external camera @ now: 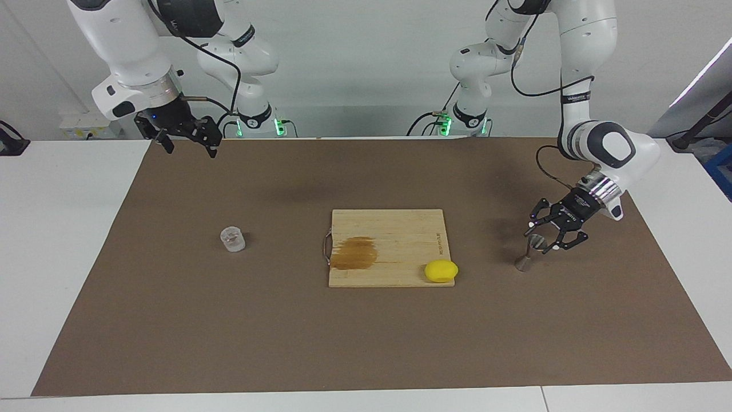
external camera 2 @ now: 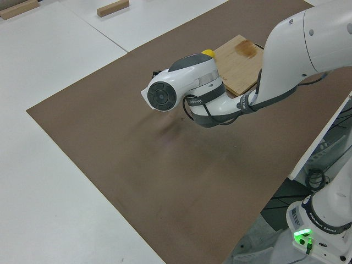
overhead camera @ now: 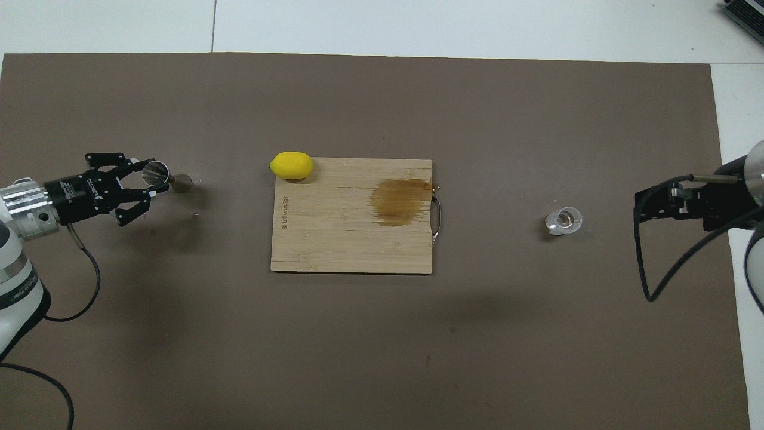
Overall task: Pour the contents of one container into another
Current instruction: 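Lift the metal cup with the left gripper toward the wooden board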
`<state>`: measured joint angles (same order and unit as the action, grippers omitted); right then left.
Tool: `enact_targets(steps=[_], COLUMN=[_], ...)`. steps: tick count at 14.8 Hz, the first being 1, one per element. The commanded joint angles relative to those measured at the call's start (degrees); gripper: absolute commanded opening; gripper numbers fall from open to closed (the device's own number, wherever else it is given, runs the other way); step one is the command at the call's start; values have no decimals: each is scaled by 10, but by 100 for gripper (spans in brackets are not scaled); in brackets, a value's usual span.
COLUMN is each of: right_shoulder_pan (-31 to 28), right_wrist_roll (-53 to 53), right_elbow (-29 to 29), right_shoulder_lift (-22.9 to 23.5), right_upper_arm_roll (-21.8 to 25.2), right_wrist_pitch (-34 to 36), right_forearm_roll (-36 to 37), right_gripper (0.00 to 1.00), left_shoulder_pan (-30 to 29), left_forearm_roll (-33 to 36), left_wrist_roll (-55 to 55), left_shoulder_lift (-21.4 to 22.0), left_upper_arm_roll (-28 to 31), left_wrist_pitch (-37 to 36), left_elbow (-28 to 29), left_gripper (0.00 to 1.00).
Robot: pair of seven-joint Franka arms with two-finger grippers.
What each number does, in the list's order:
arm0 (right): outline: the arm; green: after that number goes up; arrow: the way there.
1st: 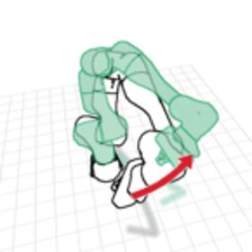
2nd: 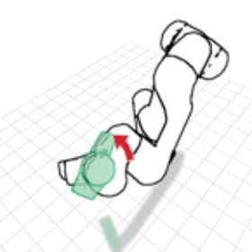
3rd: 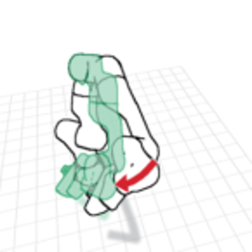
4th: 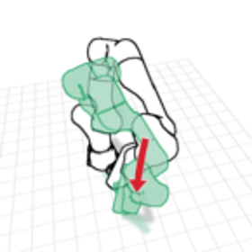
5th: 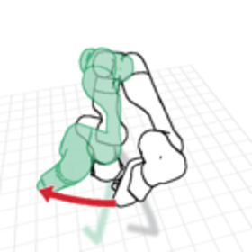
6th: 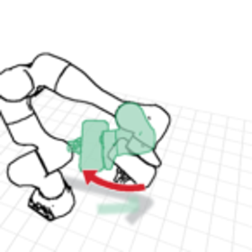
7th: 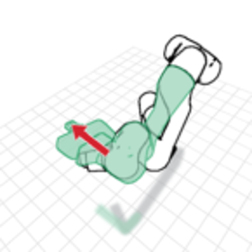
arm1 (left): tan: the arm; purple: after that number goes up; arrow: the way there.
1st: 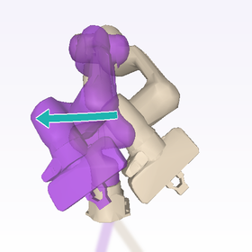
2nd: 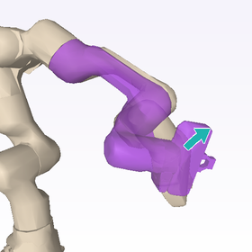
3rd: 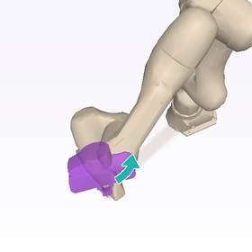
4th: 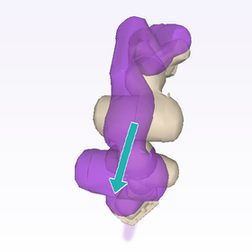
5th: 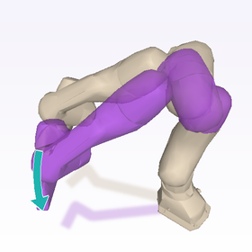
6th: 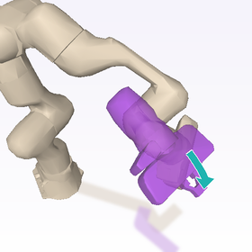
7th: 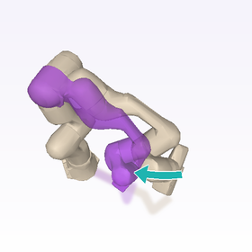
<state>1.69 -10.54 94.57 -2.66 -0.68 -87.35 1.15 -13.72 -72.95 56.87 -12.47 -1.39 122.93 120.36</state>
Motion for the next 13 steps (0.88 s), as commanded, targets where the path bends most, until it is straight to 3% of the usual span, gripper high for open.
enact_targets(steps=[1, 4, 8, 13], right_shoulder_pan=[-11, -16, -19, -18], right_wrist_roll=[16, 16, 14, -43], right_elbow=[12, 12, 12, 12], right_shoulder_lift=[-13, -13, -13, -13], right_upper_arm_roll=[-2, -2, -2, -2], right_wrist_pitch=[5, 5, 5, 3], right_forearm_roll=[-11, -11, -12, -12], right_gripper=[100, 100, 100, 99], left_shoulder_pan=[3, 2, 4, 61], left_forearm_roll=[-15, -15, -11, -12], left_wrist_roll=[-7, -1, 6, 31], left_shoulder_lift=[17, 17, 28, 67], left_upper_arm_roll=[3, 2, 4, -4], left_wrist_pitch=[6, -16, -125, -140], left_elbow=[19, 12, -6, -6], left_gripper=[0, 0, 0, 0])
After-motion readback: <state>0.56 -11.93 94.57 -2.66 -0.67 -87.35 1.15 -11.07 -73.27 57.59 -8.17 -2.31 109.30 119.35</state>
